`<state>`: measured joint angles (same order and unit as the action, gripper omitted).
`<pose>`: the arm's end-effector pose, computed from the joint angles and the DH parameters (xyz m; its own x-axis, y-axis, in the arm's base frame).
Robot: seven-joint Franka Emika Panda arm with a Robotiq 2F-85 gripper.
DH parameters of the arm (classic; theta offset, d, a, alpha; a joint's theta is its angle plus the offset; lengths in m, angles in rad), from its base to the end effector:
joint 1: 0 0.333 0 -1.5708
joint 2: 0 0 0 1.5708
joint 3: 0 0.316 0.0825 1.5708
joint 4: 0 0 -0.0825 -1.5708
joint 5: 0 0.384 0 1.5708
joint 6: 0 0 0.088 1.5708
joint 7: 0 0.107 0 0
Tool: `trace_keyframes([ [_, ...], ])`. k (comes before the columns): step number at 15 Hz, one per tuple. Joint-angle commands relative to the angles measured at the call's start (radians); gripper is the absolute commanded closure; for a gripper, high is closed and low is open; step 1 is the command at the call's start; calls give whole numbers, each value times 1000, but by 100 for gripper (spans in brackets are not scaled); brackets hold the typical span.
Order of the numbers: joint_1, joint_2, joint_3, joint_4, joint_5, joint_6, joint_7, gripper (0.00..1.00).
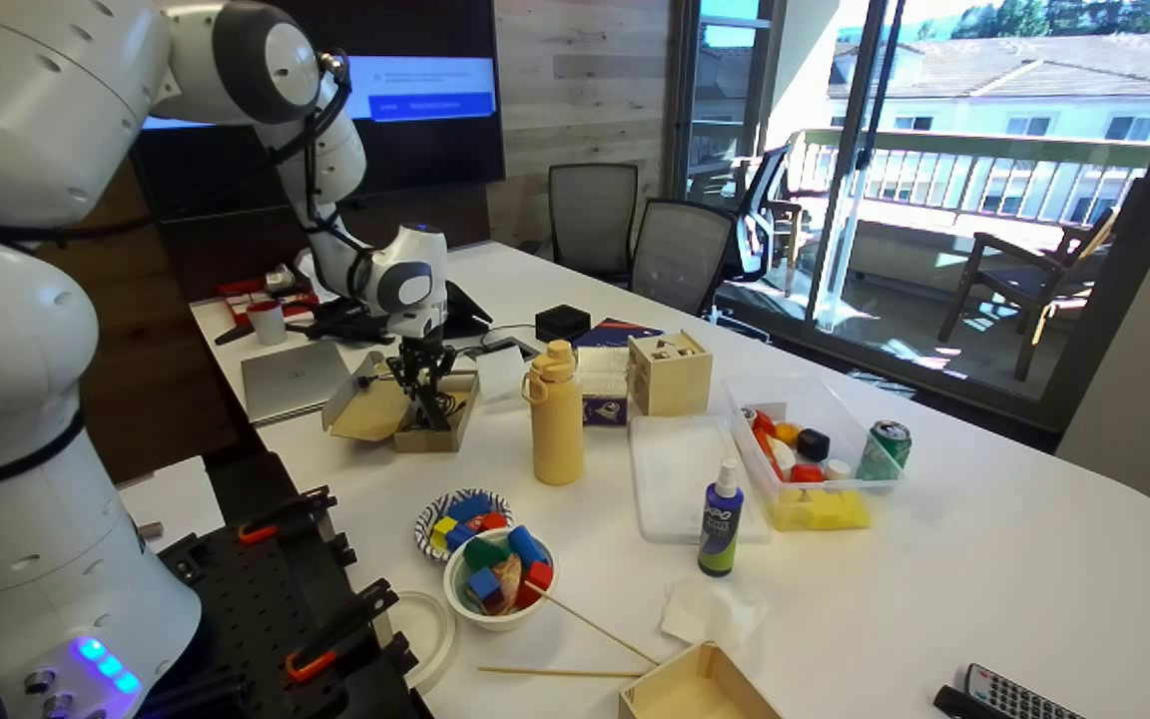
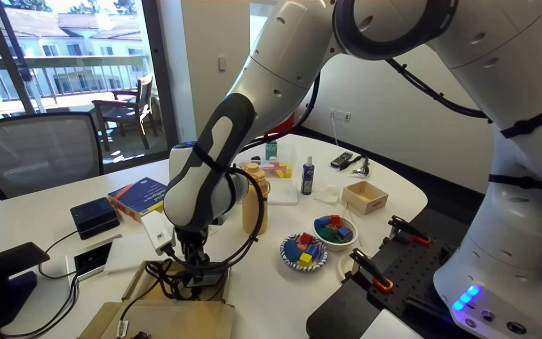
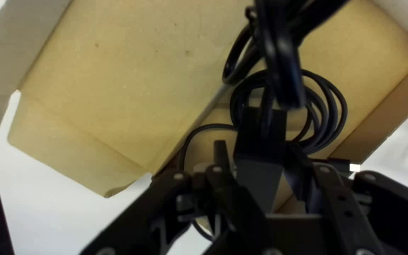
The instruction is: Put the power pack into the cardboard box
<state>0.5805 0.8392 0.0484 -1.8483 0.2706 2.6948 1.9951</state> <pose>0.5073 0.3576 0.0672 -0.0603 -0.9894 -0.1323 -0.9958 0.0504 0.0764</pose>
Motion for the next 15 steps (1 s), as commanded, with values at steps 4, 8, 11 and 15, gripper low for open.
trace_keyframes([
  [4,12,-25,-20,29,-84,-94,87,2],
  [8,25,-86,-28,30,-151,-107,78,0],
  [11,19,-168,-12,17,-209,-116,36,0],
  [15,-33,-285,67,16,-235,-206,-121,0],
])
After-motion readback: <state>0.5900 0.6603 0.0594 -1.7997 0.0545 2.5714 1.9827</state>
